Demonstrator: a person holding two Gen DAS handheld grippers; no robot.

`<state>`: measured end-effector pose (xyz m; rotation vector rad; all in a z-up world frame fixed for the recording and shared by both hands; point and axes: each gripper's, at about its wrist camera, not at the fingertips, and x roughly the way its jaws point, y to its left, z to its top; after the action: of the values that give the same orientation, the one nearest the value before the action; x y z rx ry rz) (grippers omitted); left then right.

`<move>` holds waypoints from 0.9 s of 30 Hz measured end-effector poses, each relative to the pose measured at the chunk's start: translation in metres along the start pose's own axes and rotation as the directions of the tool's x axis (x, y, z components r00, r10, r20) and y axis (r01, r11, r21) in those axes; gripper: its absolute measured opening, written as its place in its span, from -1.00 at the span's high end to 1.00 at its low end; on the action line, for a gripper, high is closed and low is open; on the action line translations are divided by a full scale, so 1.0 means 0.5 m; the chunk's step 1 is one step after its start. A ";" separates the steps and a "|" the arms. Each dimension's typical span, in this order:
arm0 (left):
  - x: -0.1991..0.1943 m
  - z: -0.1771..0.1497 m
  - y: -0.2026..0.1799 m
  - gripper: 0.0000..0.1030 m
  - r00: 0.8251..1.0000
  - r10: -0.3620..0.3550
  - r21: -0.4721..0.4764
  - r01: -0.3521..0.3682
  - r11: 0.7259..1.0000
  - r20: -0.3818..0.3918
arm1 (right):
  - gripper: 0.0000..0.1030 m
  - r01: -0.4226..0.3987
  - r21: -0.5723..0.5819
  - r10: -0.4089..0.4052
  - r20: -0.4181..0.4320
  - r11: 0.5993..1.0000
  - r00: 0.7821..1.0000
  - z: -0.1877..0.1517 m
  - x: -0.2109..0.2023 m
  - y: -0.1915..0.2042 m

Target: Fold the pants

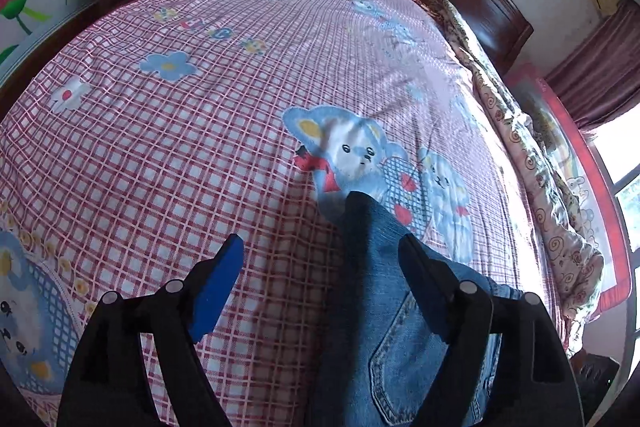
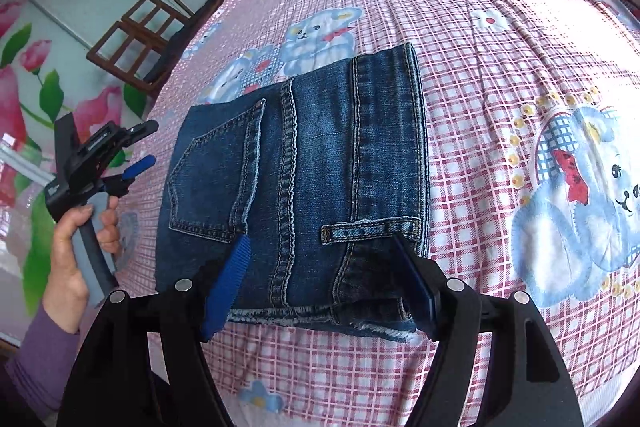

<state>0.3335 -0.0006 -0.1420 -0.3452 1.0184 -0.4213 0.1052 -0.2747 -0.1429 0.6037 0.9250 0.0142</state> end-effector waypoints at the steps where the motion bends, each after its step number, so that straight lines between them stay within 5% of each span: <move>1: -0.015 -0.010 -0.012 -0.54 1.000 -0.029 0.015 0.029 0.999 -0.001 | -0.38 -0.039 0.013 0.039 0.012 0.999 0.999 0.002 -0.005 0.001; 6: -0.025 -0.115 -0.082 -0.63 0.970 -0.202 0.087 0.215 0.973 -0.137 | -0.38 -0.210 0.117 0.210 0.013 0.971 0.978 -0.004 0.007 -0.005; 9: 0.008 -0.182 -0.076 -0.62 0.969 -0.157 0.127 0.184 0.975 -0.192 | -0.38 -0.215 0.190 0.220 -0.005 0.958 0.975 -0.041 0.033 -0.043; 13: 0.012 -0.204 -0.080 -0.62 0.978 -0.142 0.177 0.168 0.970 -0.152 | -0.38 -0.243 0.182 0.244 0.015 0.953 0.970 -0.045 0.008 -0.043; 15: 0.001 -0.191 -0.086 -0.63 0.975 -0.142 0.147 0.167 0.975 -0.168 | -0.38 -0.277 0.182 0.271 0.057 0.944 0.961 -0.032 -0.021 -0.053; 19: -0.056 -0.156 -0.050 -0.81 0.952 -0.262 0.036 0.271 0.962 -0.161 | -0.39 -0.289 0.225 0.265 0.131 0.931 0.955 -0.010 -0.060 -0.124; 27: -0.175 -0.238 0.088 -0.89 0.962 -0.245 -0.117 0.231 0.966 -0.119 | -0.39 -0.398 0.341 0.363 0.165 0.852 0.917 -0.010 -0.012 -0.235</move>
<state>0.1975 0.0706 -0.1552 -0.5408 1.1350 -0.6175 0.0692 -0.3721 -0.1988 1.1264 0.7044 0.1713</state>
